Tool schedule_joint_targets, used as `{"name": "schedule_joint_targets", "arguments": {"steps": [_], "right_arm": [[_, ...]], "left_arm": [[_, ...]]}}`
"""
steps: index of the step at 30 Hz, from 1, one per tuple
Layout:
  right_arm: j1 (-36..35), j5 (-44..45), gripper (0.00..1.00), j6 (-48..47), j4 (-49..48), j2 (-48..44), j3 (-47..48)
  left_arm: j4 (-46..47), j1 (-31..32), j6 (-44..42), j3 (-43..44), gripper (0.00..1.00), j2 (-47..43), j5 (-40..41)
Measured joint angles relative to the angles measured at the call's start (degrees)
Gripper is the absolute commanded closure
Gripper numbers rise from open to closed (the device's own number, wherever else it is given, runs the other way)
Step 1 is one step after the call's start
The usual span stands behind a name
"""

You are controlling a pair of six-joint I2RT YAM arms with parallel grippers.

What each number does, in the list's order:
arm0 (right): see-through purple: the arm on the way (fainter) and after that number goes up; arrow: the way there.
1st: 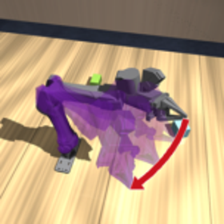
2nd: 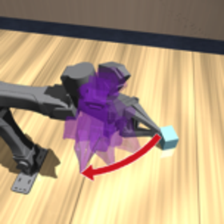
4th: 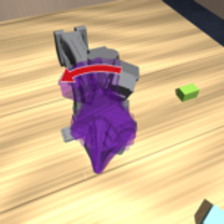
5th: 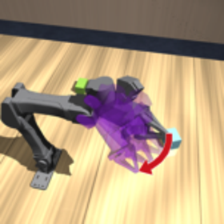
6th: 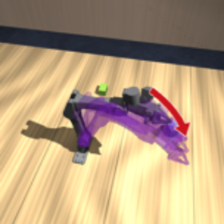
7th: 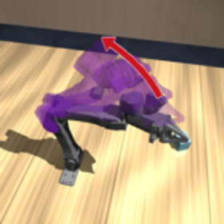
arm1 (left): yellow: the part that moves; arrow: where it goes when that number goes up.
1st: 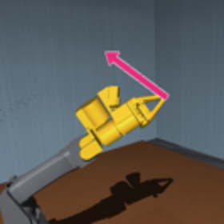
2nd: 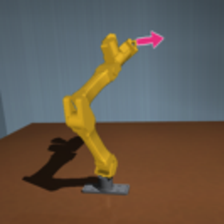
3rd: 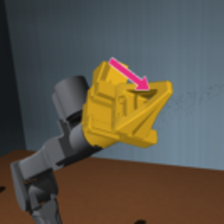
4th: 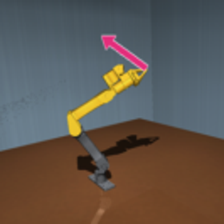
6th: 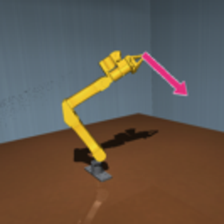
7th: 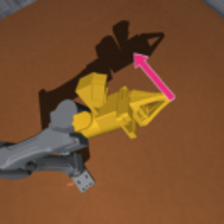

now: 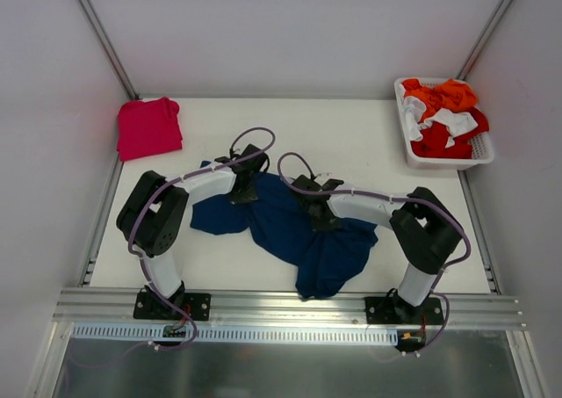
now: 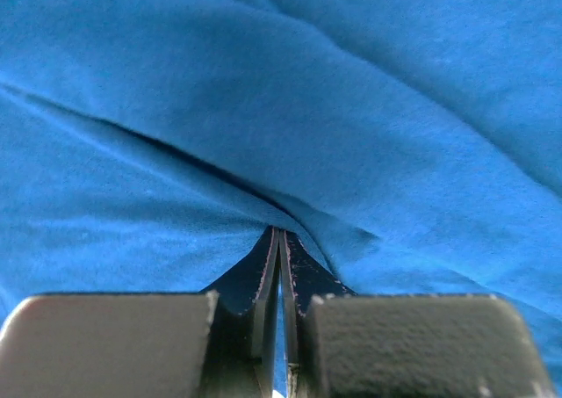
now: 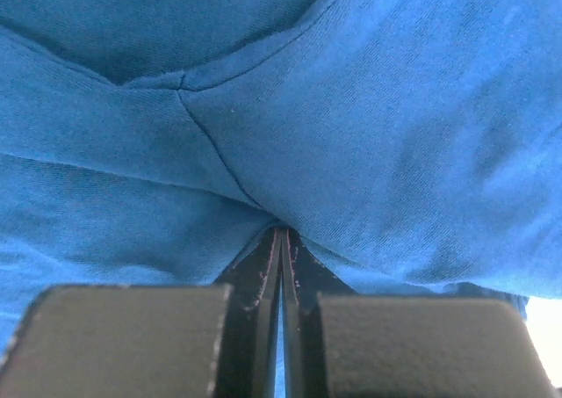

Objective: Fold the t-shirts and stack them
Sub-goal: Fold the flattened tshirt in 1/3 of the way

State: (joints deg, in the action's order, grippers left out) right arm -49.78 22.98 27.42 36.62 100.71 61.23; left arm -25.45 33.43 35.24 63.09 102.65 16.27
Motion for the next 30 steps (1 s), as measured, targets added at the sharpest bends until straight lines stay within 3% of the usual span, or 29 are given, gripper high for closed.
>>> {"name": "schedule_joint_targets", "arguments": {"steps": [13, 21, 30], "right_arm": [[2.89, -3.02, 0.99, -1.97, -3.19, -1.14, -1.07], [2.97, -3.67, 1.00, -1.25, -7.41, -6.03, -6.73], [-0.24, -2.45, 1.00, 1.14, -3.67, -8.72, -9.29]], "left_arm": [[3.48, -1.44, -2.25, -0.28, 1.00, 0.07, -4.42], [8.76, -1.53, -1.38, -9.75, 1.00, -7.21, -5.81], [8.46, -1.18, -0.13, -16.65, 1.00, -13.90, -5.73]]}}
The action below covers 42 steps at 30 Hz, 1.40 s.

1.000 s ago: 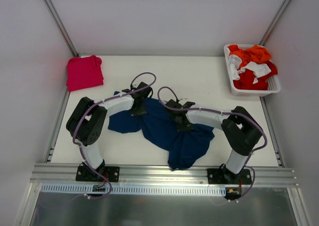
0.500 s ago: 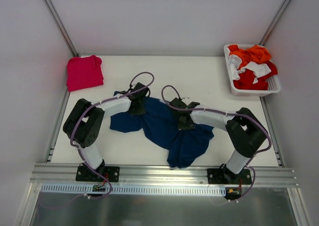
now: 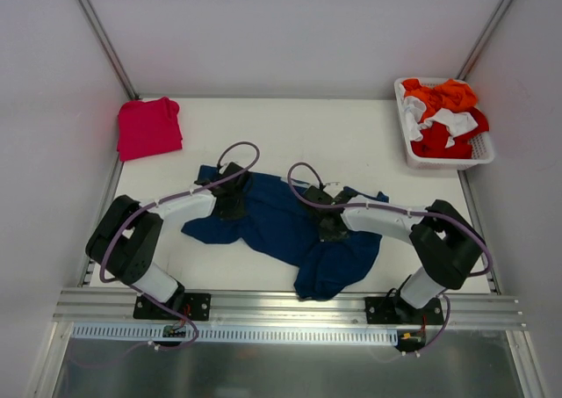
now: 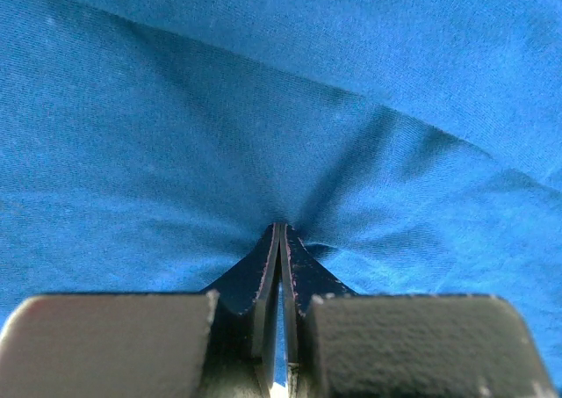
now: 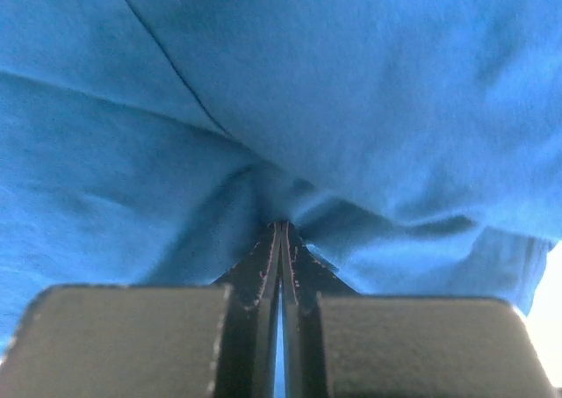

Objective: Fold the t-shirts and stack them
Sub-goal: Fold the flattened tshirt in 1/3 of the way

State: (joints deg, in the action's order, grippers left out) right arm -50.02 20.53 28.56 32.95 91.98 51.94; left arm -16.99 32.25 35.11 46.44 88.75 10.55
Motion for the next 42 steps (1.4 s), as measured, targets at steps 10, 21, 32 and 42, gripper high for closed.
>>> {"name": "schedule_joint_targets", "arguments": {"steps": [10, 21, 32, 42], "right_arm": [[-5.92, 4.35, 0.99, 3.87, 9.16, -1.55, 0.20], [-12.11, 14.88, 0.70, 4.72, 21.55, -15.74, 15.96], [5.51, 8.83, 1.00, -5.01, 13.79, -9.27, 13.09], [17.42, -3.04, 1.00, -10.78, 3.52, 2.60, 11.65]], "left_arm": [[-5.53, 3.85, 1.62, -3.04, 1.00, -5.81, 4.28], [-10.21, 5.99, -1.92, 6.05, 0.28, -20.48, 14.08], [-9.29, -0.22, -4.98, 19.54, 1.00, 5.03, 13.20], [-9.42, -5.42, -5.20, 21.73, 1.00, 11.54, 10.05]]}}
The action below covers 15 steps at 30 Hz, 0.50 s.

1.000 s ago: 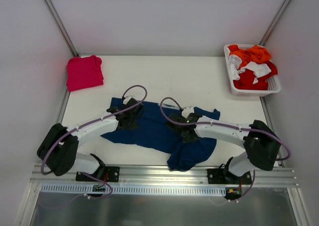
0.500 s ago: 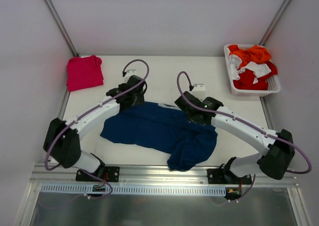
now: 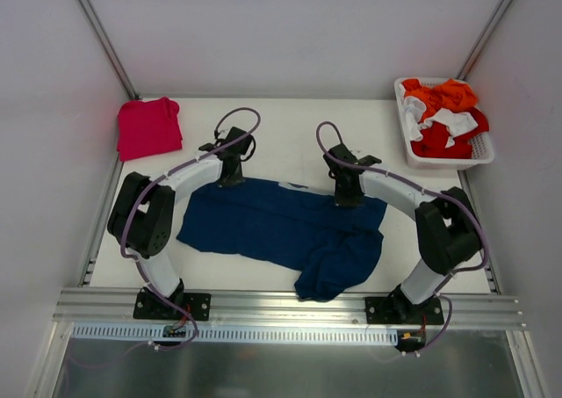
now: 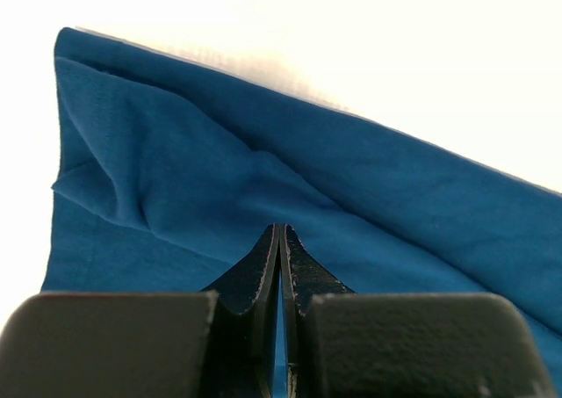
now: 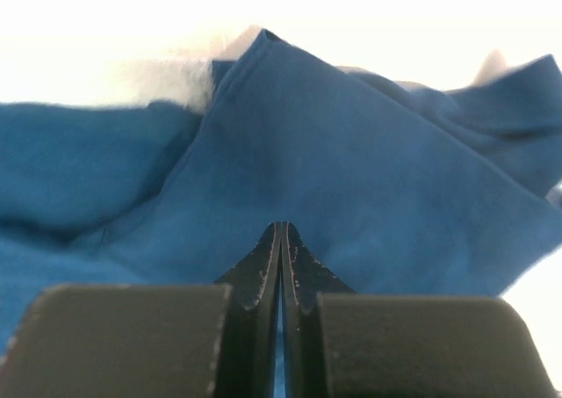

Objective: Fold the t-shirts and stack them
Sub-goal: Fold the flattened tshirt in 1/3 of the way

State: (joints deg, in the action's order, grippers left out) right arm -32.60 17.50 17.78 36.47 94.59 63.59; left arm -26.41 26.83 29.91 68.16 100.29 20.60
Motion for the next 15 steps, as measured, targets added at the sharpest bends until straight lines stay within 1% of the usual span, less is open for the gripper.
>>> {"name": "schedule_joint_targets", "arguments": {"steps": [6, 15], "right_arm": [[1.57, -3.78, 0.99, -1.01, -2.16, 7.06, 0.26], [1.79, -5.05, 0.99, -1.51, -1.20, 11.37, 5.81]], "left_arm": [[0.20, -1.60, -0.28, 0.00, 1.00, 1.25, -0.79], [0.17, -2.56, -1.05, 0.42, 1.00, 5.55, -2.54]]}}
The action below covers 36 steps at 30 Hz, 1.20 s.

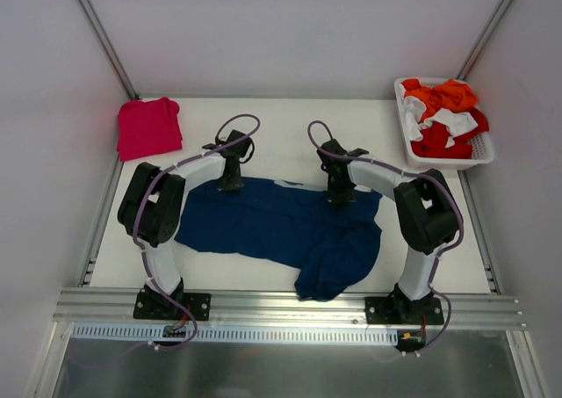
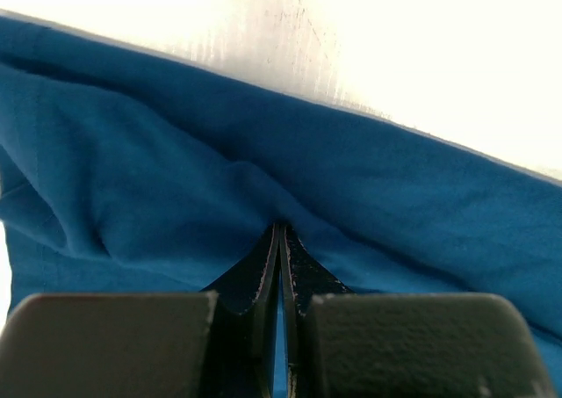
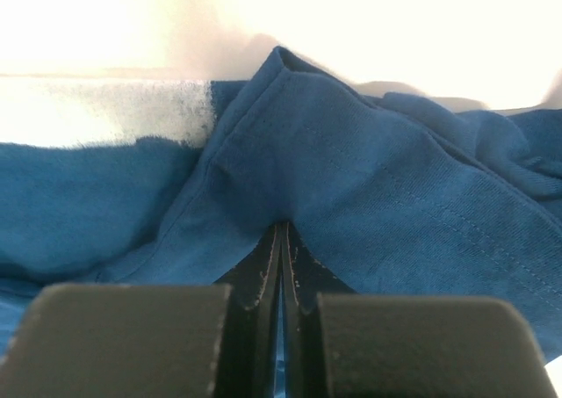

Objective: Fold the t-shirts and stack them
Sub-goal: Fold the flattened tshirt in 1/3 of the way, then grap the side of the flattened tshirt closest away from the robot with both arms

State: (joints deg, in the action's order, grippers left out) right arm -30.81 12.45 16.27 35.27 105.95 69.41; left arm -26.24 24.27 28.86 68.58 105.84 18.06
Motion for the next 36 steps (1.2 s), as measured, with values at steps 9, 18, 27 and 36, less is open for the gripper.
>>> {"name": "schedule_joint_targets", "arguments": {"steps": [9, 18, 27, 36], "right_arm": [[1.92, -2.27, 0.99, -1.09, 4.50, 10.23, 14.88], [8.28, -5.55, 0.99, -3.63, 5.99, 15.34, 23.19], [16.72, -8.11, 0.99, -6.80, 8.81, 20.22, 31.56], [19.67, -10.14, 1.00, -10.58, 6.88, 18.32, 29.11]], "left_arm": [[-0.07, -1.88, -1.42, 4.44, 1.00, 3.63, -3.28], [0.44, -3.80, -1.53, 5.86, 1.00, 4.57, -5.22], [1.11, -4.15, 0.13, 5.46, 1.00, 4.48, -5.51], [1.49, -2.93, 2.08, -0.28, 0.91, -1.97, 0.24]]}}
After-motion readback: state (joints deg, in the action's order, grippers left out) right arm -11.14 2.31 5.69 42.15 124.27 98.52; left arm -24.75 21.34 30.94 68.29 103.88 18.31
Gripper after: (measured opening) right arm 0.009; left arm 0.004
